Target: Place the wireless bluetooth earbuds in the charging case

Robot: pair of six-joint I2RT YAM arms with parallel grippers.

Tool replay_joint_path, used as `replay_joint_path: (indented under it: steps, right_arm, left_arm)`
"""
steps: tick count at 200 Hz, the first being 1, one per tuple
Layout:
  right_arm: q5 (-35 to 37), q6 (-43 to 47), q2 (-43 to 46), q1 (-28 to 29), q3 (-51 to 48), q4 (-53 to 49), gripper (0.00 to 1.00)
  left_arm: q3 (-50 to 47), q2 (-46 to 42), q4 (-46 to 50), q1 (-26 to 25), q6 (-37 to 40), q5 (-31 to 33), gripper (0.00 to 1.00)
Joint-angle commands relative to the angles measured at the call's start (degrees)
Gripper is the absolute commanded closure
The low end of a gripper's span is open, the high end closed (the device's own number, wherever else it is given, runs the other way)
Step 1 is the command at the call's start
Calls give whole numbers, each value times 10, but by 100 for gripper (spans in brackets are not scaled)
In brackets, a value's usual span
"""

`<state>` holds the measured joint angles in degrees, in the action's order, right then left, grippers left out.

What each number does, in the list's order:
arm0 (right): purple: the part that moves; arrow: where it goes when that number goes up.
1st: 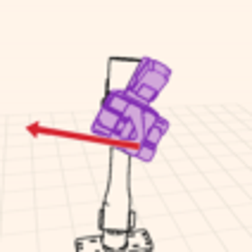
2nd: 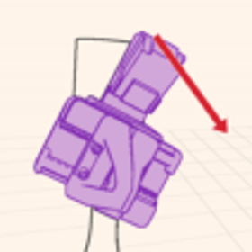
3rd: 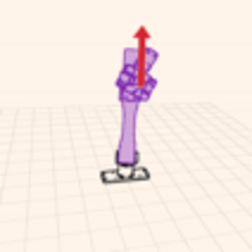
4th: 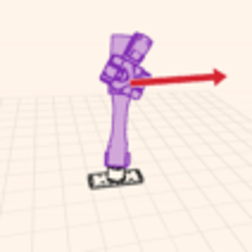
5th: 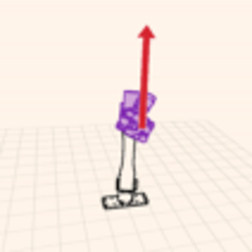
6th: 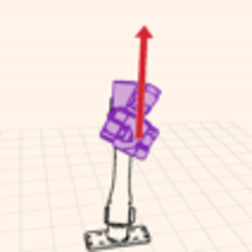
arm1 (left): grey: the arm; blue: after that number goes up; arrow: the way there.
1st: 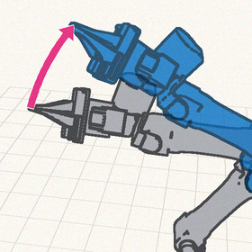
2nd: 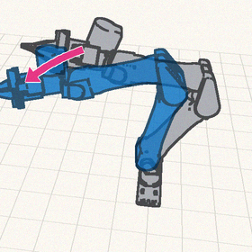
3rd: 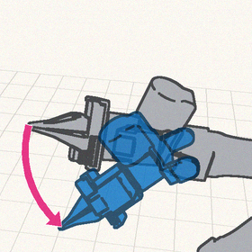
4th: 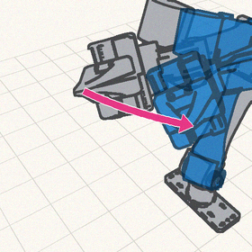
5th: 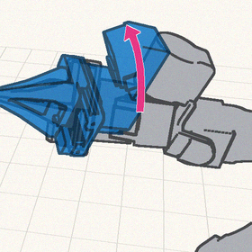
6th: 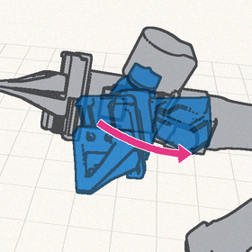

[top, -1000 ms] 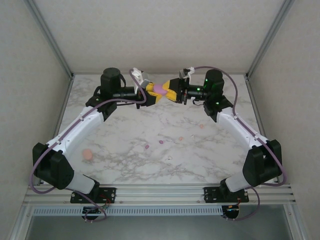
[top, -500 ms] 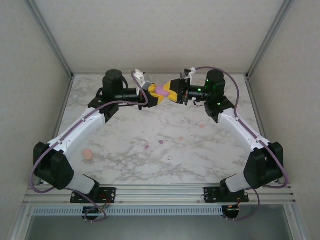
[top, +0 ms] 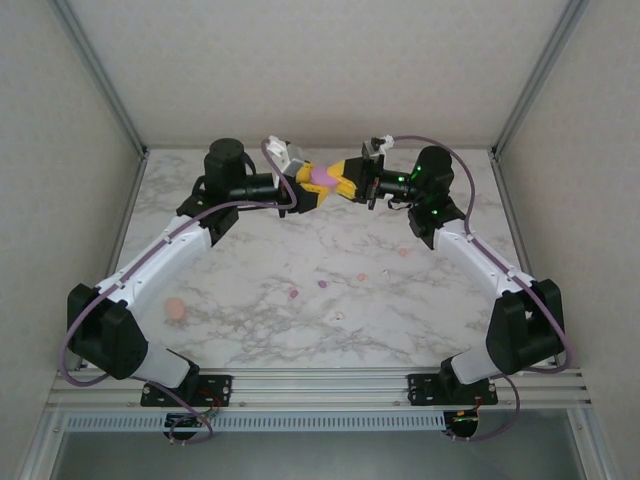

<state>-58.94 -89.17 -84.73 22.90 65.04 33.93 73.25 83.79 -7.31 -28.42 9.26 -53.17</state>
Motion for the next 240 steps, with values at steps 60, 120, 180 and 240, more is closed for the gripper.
replay_joint_path:
  steps: [60, 120, 180, 240]
  right_arm:
    - [27, -104, -31, 4, -20, 142, 90]
    - [23, -94, -32, 3, -20, 134, 90]
    - [21, -80, -33, 4, -20, 125, 89]
    - [20, -59, -32, 2, -20, 92, 89]
  left_arm:
    - [2, 1, -66, -12, -35, -23, 52]
    - [12, 6, -54, -12, -36, -23, 53]
    - [19, 14, -51, -12, -37, -26, 52]
    - [25, 13, -28, -12, -21, -27, 58]
